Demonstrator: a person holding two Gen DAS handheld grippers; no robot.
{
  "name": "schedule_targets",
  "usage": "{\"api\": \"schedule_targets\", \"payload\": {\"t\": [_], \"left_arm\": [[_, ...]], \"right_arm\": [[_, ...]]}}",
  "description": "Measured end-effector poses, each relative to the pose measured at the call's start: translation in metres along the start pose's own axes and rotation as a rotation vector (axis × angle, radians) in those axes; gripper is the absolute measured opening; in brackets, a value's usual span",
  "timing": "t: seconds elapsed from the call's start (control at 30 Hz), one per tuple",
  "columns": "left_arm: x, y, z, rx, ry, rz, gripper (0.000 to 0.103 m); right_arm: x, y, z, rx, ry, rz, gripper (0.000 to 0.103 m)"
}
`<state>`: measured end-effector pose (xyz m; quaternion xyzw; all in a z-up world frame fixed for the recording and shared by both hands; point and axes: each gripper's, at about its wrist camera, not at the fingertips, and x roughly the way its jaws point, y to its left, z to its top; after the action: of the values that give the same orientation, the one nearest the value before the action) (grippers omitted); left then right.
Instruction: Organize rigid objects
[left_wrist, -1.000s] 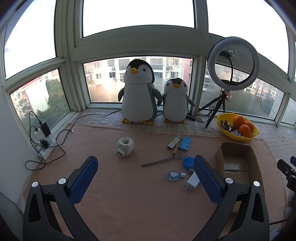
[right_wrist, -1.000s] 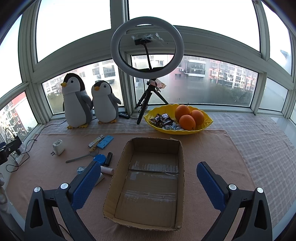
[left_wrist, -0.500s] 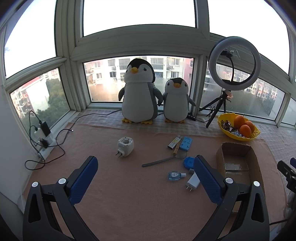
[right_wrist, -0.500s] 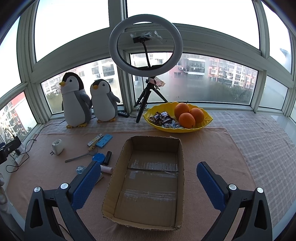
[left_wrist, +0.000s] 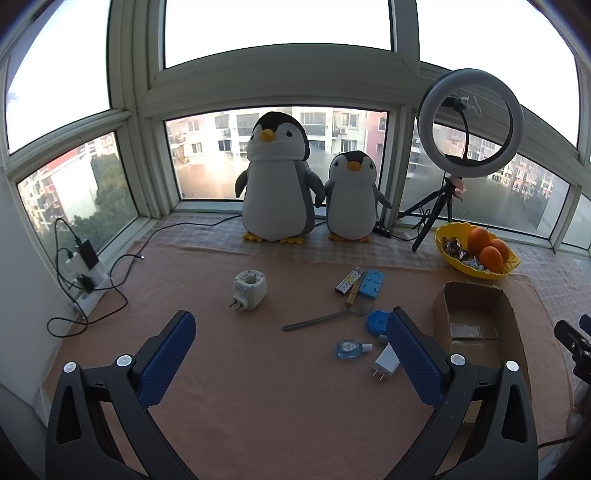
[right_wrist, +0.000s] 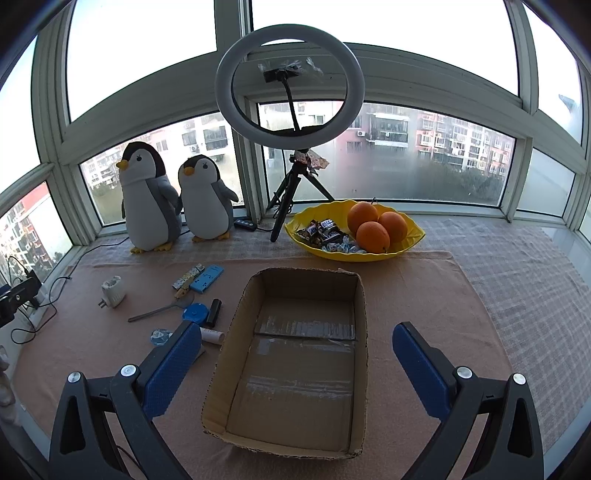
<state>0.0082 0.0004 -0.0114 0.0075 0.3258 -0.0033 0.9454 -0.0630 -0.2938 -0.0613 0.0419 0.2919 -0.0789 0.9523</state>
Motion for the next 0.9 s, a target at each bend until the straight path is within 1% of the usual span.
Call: {"api": "schedule_targets", "payload": {"t": [0.27,0.4,0.53,0.6,0.67,0.73,0.9], "left_arm": [[0.009,0.000,0.001,0.000,0.019,0.001,0.103],[0.017,0.007,0.000,-0.006,0.029,0.016,0.103],[0.030,0.024,0.002,-0.033,0.052,0.039,0.103],[0.039,0.035,0.003,-0.058,0.076,0.034,0.103],[0.047,0.046,0.005,-0.074,0.082,0.053,0.103],[0.058,0.057,0.009,-0.068,0.089,0.083,0.103],[0.098,0.085,0.020,-0.092,0.164,0.093,0.103]], "right_arm": [[0.009,-0.007,-0.004,0.012,0.024,-0.010,0.102],[0.017,-0.016,-0.008,0.021,0.046,-0.029,0.102],[0.032,-0.036,-0.016,0.050,0.080,-0.063,0.102],[0.041,-0.049,-0.023,0.083,0.111,-0.074,0.102],[0.050,-0.063,-0.031,0.105,0.130,-0.105,0.102],[0.055,-0.075,-0.037,0.117,0.146,-0.132,0.102],[0.068,-0.095,-0.050,0.155,0.182,-0.145,0.102]]}}
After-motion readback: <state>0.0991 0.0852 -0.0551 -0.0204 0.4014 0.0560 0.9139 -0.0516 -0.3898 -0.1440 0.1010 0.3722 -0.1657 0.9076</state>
